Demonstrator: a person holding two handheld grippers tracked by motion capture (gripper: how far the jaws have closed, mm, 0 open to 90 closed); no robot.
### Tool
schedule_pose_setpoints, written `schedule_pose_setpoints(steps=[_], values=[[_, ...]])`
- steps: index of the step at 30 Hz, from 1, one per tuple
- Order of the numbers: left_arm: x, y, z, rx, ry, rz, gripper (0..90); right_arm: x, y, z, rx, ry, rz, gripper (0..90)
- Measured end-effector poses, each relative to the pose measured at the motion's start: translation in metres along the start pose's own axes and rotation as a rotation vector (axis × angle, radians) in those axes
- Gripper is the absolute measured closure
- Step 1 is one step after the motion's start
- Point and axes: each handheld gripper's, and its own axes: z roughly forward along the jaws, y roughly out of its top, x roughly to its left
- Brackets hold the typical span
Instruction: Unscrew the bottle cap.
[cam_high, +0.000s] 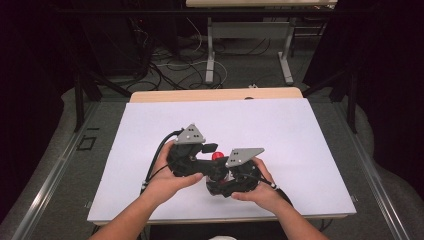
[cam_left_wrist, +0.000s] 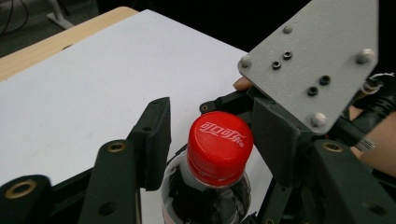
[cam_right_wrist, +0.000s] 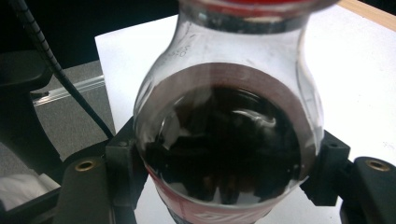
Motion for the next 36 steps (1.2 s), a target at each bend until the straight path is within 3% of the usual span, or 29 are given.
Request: schedule_pose_setpoints(steps=[6,10,18,29,32,36], values=[[0.009,0.002,-0.012,0.015,-0.110,0.058,47.4,0.000,0.000,0.001,-0.010,0.013,-0.002,30.1],[0.019,0.001,-0.013,0.011,-0.197,0.057,48.8,0.001,0.000,0.001,-0.008,0.030,-0.002,30.1],[0.029,-0.002,-0.009,0.036,-0.215,0.087,53.2,0.001,0.000,0.002,-0.011,0.040,-0.018,30.1],[0.028,-0.002,0.000,0.032,-0.243,0.100,57.2,0.003,0.000,0.003,-0.002,0.046,-0.019,30.1],[0.026,-0.001,0.003,0.034,-0.240,0.101,58.9,0.003,0.000,0.003,0.001,0.045,-0.026,30.1],[0.020,-0.001,0.004,0.034,-0.194,0.107,61.2,0.002,0.000,0.003,0.011,0.053,-0.015,30.1]])
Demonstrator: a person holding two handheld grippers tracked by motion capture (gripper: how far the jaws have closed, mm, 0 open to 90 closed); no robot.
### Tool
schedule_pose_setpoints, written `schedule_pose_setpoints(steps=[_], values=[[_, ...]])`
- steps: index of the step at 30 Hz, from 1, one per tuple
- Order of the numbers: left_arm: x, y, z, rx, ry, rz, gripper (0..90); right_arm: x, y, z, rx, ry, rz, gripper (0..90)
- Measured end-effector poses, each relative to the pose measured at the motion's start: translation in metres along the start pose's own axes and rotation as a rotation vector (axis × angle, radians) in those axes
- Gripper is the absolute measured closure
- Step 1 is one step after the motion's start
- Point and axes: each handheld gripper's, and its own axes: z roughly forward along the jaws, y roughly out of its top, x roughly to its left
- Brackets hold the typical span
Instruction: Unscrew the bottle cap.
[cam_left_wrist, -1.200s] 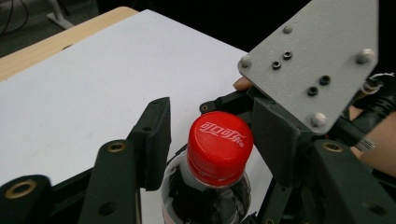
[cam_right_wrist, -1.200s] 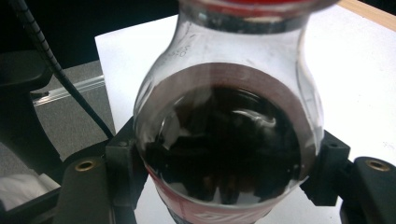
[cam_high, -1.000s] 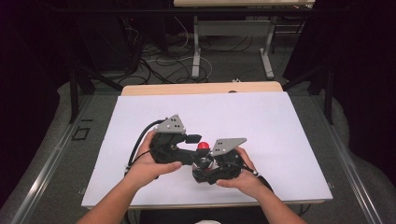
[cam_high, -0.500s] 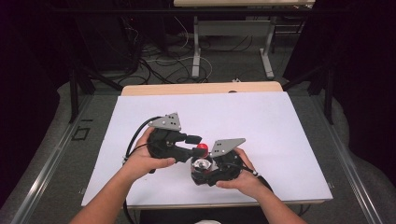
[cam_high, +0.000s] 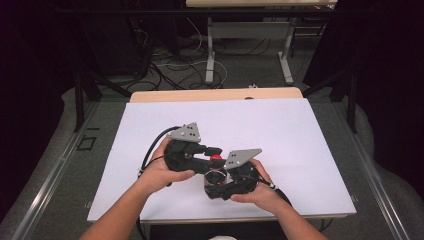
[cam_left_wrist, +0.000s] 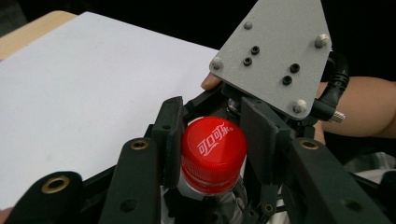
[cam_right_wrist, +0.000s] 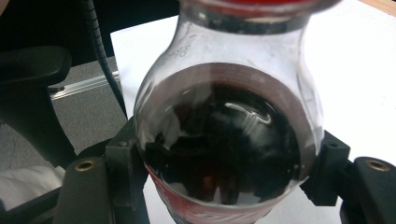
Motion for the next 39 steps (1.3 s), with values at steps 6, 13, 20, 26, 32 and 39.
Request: schedule_pose_setpoints(steps=[6,13,20,26,32,39], values=[[-0.016,0.003,0.003,-0.011,0.152,-0.057,61.5,-0.001,0.000,0.000,-0.015,-0.032,0.018,30.1],[-0.029,0.009,0.010,-0.009,0.275,-0.115,61.6,-0.003,-0.001,-0.001,-0.019,-0.066,0.021,30.1],[-0.031,0.015,0.011,-0.026,0.318,-0.150,61.6,-0.004,-0.002,0.000,-0.006,-0.096,0.024,30.1],[-0.030,0.017,0.009,-0.016,0.318,-0.138,61.6,-0.005,-0.002,0.000,-0.009,-0.092,0.032,30.1],[-0.024,0.015,0.004,-0.016,0.333,-0.147,61.6,-0.006,-0.003,-0.001,-0.004,-0.099,0.041,30.1],[-0.014,0.013,-0.005,-0.025,0.367,-0.169,61.6,-0.008,-0.004,0.000,-0.017,-0.110,0.047,30.1]])
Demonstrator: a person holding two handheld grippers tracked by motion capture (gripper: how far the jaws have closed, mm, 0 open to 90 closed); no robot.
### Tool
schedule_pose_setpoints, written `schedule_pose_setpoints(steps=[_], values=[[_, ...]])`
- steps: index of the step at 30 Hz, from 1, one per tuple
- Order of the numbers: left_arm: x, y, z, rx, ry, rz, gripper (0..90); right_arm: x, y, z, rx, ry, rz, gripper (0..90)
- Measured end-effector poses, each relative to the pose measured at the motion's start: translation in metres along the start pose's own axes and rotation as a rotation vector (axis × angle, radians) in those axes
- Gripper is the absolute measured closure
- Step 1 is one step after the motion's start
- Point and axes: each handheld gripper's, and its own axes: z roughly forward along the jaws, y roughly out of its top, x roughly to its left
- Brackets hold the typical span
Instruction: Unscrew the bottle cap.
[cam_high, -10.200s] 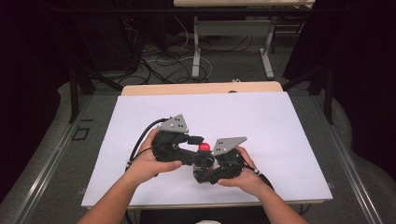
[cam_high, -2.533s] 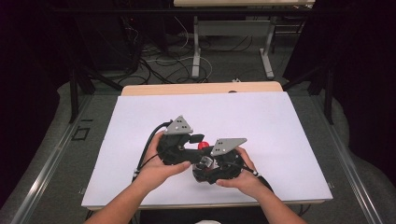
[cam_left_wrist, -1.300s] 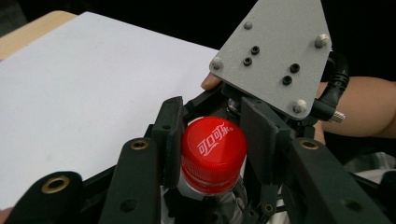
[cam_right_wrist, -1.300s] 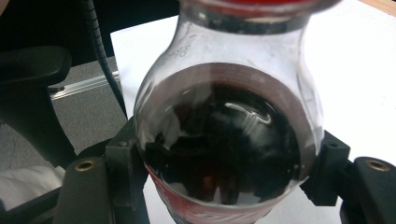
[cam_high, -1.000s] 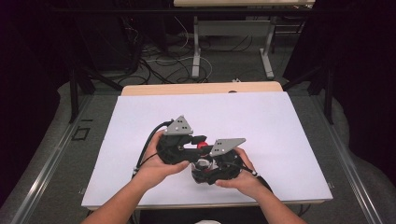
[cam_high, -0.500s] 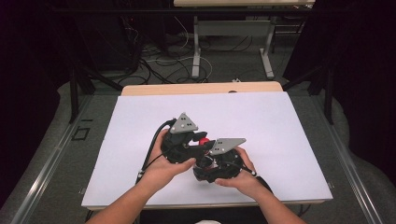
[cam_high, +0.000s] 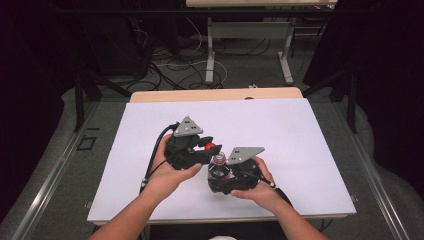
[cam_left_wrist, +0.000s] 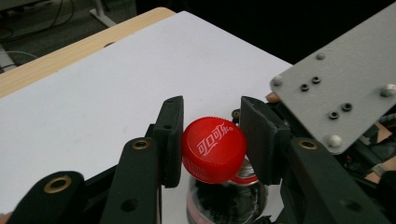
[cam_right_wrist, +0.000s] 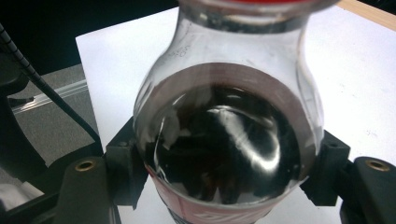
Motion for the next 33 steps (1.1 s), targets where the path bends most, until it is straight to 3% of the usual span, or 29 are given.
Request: schedule_pose_setpoints(steps=[13,33], values=[[0.033,-0.010,-0.009,-0.006,0.079,-0.078,61.6,-0.007,-0.001,-0.004,-0.002,-0.027,0.009,30.1],[0.069,-0.035,-0.020,-0.017,0.132,-0.193,61.6,-0.021,-0.005,-0.008,-0.033,-0.089,0.039,30.1]])
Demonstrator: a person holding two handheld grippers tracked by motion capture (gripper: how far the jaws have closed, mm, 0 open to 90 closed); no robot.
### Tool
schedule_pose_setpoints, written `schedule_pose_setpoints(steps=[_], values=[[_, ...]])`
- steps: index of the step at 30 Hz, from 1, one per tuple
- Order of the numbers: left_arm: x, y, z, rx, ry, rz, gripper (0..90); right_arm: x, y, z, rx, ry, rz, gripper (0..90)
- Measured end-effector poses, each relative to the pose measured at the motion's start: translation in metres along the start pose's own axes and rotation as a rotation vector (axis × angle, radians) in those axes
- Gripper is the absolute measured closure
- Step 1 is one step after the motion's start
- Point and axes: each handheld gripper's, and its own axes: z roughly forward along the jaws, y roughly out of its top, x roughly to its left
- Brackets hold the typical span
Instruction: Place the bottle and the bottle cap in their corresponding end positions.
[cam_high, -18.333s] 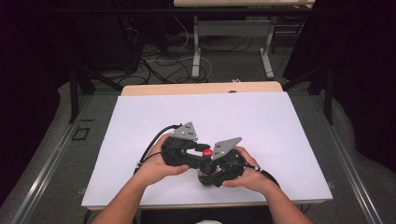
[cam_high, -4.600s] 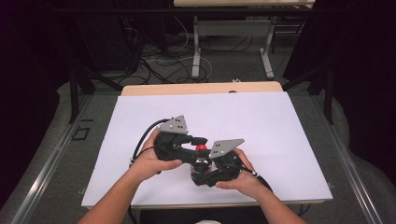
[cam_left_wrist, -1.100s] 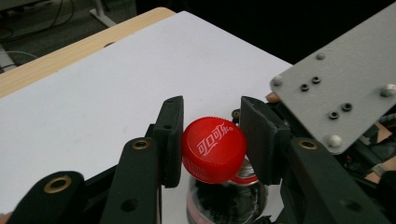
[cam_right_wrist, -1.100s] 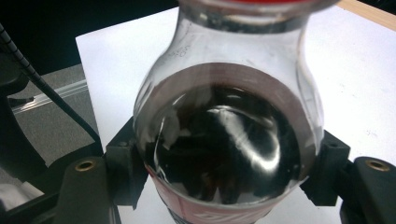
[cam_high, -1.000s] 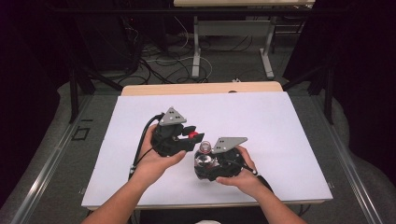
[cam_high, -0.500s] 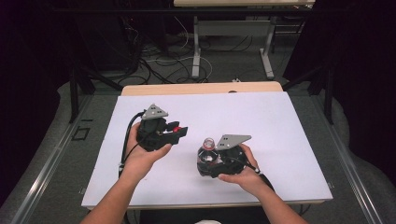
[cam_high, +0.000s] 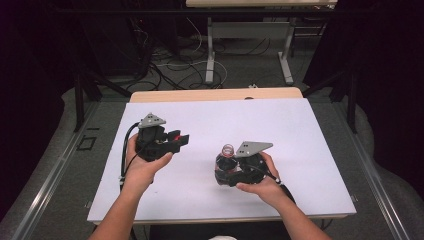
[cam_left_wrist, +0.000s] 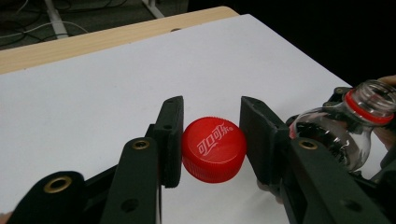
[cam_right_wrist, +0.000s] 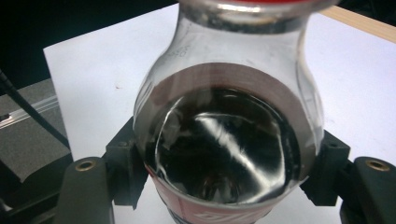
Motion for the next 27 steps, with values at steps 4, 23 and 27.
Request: schedule_pose_setpoints(steps=[4,23,27], values=[[0.008,-0.006,0.002,-0.008,0.024,-0.014,61.6,-0.004,0.000,-0.001,-0.002,-0.026,0.005,30.1],[0.031,-0.031,0.010,-0.015,0.069,-0.104,61.6,-0.047,0.016,0.000,-0.044,-0.223,0.073,30.1],[0.033,-0.035,0.008,-0.014,0.064,-0.103,61.6,-0.056,0.023,0.003,-0.051,-0.242,0.088,30.1]])
